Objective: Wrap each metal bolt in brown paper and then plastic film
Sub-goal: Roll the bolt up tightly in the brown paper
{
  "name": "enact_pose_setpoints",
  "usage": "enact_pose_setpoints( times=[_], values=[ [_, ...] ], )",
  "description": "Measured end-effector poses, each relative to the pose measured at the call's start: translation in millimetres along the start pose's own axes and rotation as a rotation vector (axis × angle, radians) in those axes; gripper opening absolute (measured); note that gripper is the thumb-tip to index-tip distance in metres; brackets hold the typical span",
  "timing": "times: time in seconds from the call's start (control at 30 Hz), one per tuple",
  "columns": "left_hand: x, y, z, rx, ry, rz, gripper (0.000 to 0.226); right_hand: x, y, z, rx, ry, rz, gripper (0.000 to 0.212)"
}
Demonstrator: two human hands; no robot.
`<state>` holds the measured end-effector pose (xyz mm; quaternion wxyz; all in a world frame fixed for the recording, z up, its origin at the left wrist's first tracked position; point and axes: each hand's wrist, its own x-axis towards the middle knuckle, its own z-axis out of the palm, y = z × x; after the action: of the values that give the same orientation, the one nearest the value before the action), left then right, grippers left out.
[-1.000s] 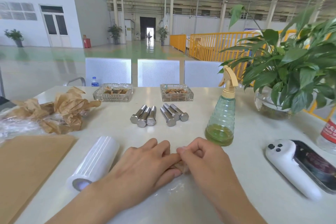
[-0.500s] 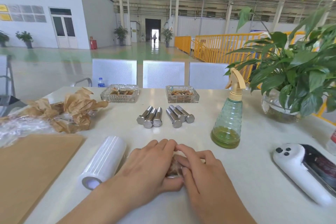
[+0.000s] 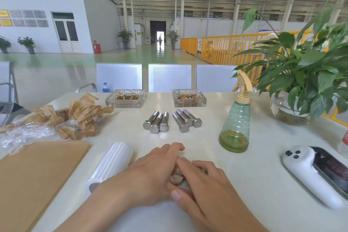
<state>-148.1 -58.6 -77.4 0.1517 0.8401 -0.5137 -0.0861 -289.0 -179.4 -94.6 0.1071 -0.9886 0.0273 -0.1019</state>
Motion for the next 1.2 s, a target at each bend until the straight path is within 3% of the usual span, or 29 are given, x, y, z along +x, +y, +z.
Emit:
enact_pose_setpoints(
  times=[0.13,0.27,0.4,0.53,0.63,0.7,0.8,0.93,1.1,1.2],
  values=[
    [2.6,7.3,-1.3,-0.07,0.003,-0.095,0.092,-0.3,4.9,-0.4,0.103,0.002,-0.011,0.073],
    [4.6,14.6,1.0,-0.073,0.087,-0.225,0.063,-3.0,7.6,3.4,0.186,0.032,-0.046,0.056],
    [4.6,7.1,0.2,-0.093,0.078,-0.207,0.068,-2.6,8.9,4.8,0.118,0.002,-0.058,0.048],
    [3.3,4.2,-2.6,-0.218,0.089,-0.242,0.061,0.0,9.8,7.4,0.044,-0.019,-0.06,0.05],
    [-9.3,-1.9,-12.4,-0.489,0.049,-0.222,0.062,1.2,9.9,8.8,-0.004,-0.032,-0.043,0.06],
    [-25.0,-10.2,-21.3,-0.549,0.085,-0.204,0.056,0.8,9.8,9.2,-0.005,-0.027,-0.035,0.058],
    [-41.0,-12.5,-26.2,-0.392,0.25,-0.217,0.03,-0.6,9.8,9.7,0.044,-0.007,-0.026,0.053],
    [-41.3,2.0,-16.6,-0.185,0.371,-0.188,0.018,-3.2,10.9,9.2,0.101,-0.02,-0.033,0.054],
    [-37.5,12.6,-11.4,-0.044,0.417,-0.248,0.004,-2.3,9.6,12.8,-0.002,-0.07,-0.069,0.058],
    [-31.3,17.1,-11.6,-0.04,0.388,-0.287,0.01,-0.6,10.7,13.5,-0.032,-0.045,-0.054,0.069]
  ],
)
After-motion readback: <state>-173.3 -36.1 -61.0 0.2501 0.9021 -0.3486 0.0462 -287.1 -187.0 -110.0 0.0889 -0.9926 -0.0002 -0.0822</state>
